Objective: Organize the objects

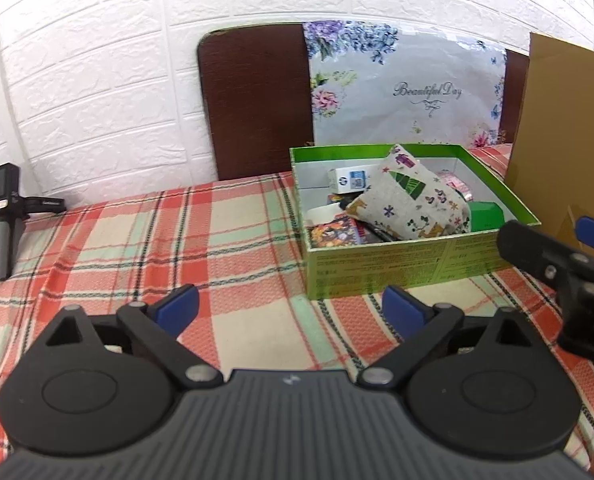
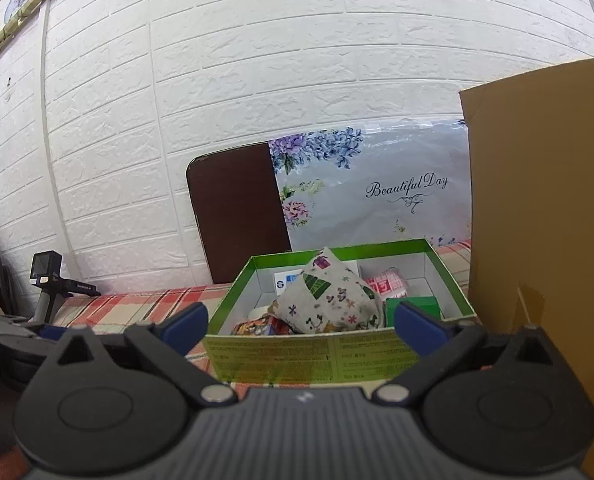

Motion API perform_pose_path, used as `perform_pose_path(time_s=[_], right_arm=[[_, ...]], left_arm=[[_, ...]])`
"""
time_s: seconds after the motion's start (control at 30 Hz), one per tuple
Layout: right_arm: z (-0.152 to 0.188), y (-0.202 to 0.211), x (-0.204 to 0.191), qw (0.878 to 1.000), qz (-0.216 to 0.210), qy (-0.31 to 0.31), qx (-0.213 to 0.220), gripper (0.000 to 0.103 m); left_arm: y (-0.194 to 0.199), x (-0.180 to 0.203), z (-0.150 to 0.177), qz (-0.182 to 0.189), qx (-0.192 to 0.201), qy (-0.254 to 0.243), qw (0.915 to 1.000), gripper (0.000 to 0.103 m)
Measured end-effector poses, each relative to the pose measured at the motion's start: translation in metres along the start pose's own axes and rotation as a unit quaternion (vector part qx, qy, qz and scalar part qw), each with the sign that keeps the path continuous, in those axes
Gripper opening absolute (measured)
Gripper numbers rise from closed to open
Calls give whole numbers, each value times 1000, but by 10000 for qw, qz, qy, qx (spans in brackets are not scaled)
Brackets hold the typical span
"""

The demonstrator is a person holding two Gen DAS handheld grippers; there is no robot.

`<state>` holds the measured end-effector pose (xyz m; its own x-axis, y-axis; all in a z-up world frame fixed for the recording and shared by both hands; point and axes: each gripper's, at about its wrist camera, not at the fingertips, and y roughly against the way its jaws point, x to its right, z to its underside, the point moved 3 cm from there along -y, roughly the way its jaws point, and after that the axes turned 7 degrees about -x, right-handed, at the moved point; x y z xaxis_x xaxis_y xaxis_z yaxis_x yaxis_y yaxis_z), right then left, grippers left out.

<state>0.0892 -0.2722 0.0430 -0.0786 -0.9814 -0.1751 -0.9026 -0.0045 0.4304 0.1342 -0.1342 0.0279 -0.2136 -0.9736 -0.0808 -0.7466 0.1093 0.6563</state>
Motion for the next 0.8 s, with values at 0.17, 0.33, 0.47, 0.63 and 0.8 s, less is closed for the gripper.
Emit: perform_pose_path(time_s=[0.17, 0.33, 0.47, 0.63, 0.8], right_arm=[[5, 2, -1, 9999, -35, -41, -147, 103], [10, 4, -2, 9996, -35, -74, -281, 103], [12, 8, -2, 9995, -12, -125, -303, 103], [13, 9, -2, 9992, 22, -176, -366, 103], [14, 8, -1, 9989, 80, -216, -405, 103]], left_arm=[[9, -3, 5, -133, 86, -61, 9999, 103], [13, -4, 11, -169, 48, -66, 9998, 103], [13, -2, 15, -238, 16, -147, 9996, 103], [14, -1, 19, -227, -65, -144, 9996, 103], [13, -1, 23, -254, -177, -97, 9995, 103]])
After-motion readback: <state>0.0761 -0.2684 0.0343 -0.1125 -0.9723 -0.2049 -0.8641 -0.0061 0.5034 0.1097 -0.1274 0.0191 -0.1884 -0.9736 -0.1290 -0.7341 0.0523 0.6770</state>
